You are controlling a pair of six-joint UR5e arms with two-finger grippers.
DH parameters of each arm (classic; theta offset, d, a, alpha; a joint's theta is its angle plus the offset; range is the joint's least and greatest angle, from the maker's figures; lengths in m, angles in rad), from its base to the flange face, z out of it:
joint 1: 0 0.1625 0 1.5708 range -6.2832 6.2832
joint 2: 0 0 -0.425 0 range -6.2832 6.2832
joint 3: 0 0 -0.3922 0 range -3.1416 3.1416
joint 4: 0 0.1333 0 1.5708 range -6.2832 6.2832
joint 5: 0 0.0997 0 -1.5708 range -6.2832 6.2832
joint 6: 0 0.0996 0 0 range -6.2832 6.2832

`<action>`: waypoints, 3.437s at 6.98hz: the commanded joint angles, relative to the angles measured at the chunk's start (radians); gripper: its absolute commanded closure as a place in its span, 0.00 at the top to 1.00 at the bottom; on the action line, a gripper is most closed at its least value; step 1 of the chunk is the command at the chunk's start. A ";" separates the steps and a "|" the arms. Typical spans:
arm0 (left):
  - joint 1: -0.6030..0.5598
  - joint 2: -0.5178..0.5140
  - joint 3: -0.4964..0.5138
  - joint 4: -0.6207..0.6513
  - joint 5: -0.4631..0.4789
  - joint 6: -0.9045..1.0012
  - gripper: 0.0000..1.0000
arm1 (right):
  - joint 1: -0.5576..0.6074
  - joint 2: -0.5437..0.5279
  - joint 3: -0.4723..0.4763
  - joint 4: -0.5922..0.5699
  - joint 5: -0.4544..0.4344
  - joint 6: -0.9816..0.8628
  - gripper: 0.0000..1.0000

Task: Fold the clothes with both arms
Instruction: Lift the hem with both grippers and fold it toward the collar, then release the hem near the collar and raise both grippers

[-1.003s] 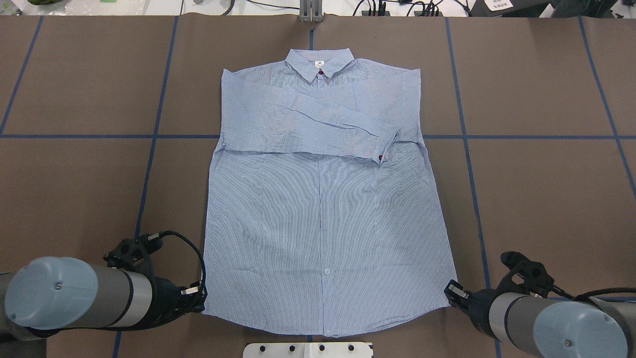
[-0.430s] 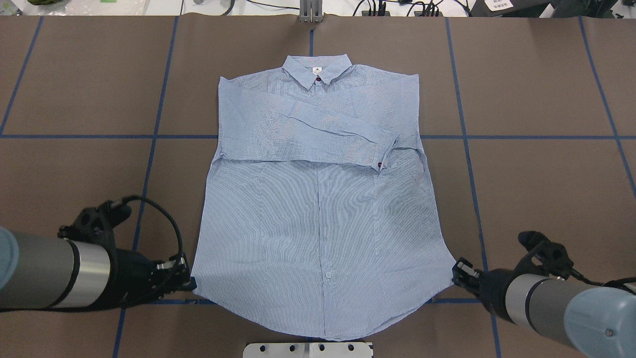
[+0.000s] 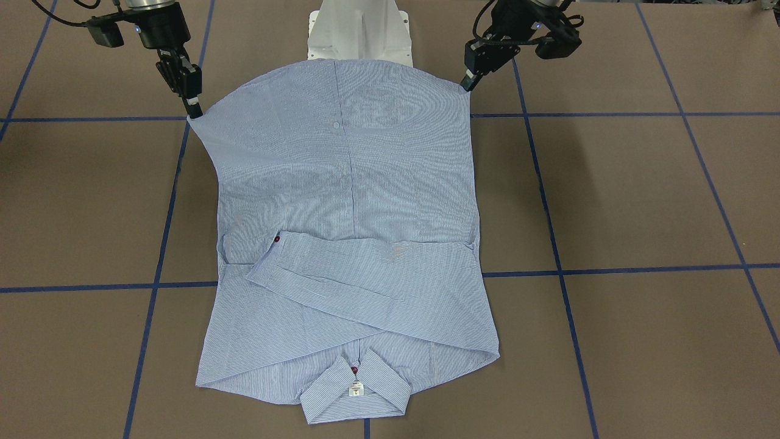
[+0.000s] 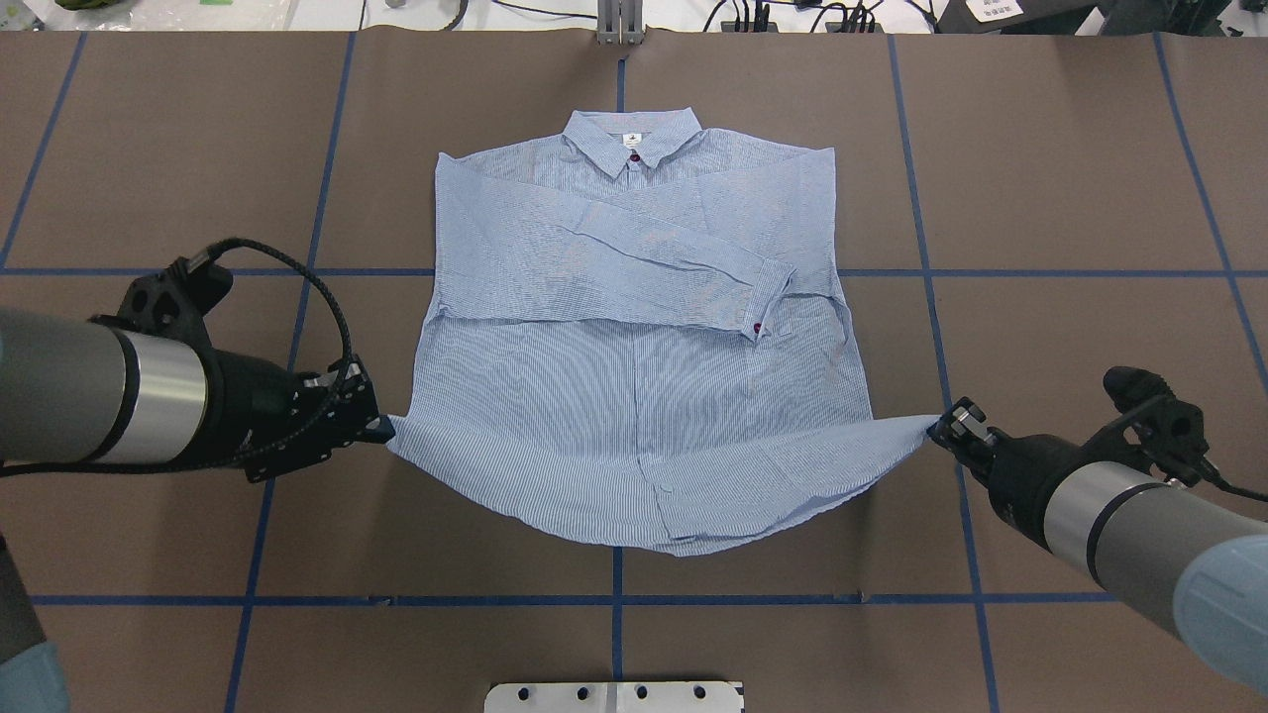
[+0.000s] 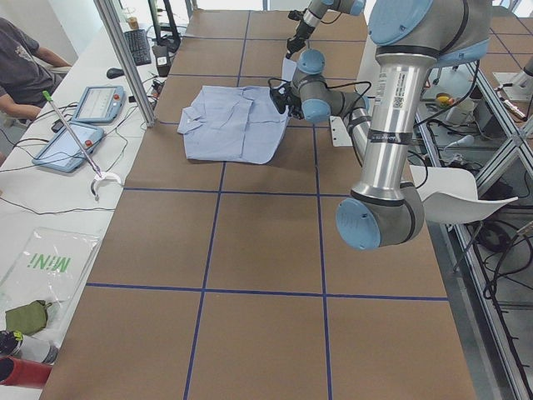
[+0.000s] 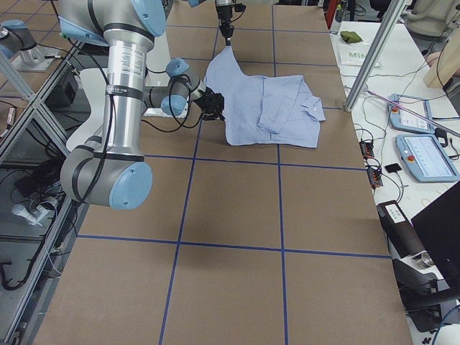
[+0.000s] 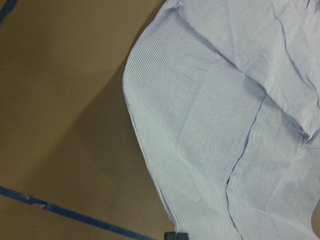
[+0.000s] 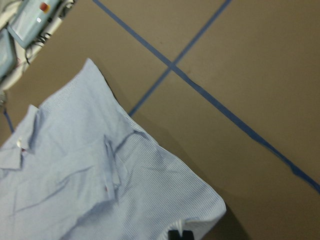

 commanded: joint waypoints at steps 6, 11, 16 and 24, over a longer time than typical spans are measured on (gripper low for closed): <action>-0.186 -0.095 0.095 0.056 -0.061 -0.023 0.00 | 0.108 0.192 -0.088 -0.009 -0.177 -0.013 0.00; -0.269 -0.290 0.526 -0.097 -0.054 0.083 0.00 | 0.303 0.480 -0.450 -0.062 -0.050 -0.089 0.00; -0.283 -0.433 0.923 -0.369 0.057 0.137 0.00 | 0.450 0.656 -0.719 -0.047 0.200 -0.179 0.00; -0.286 -0.553 1.241 -0.521 0.201 0.392 0.83 | 0.571 0.864 -1.162 0.160 0.410 -0.361 0.82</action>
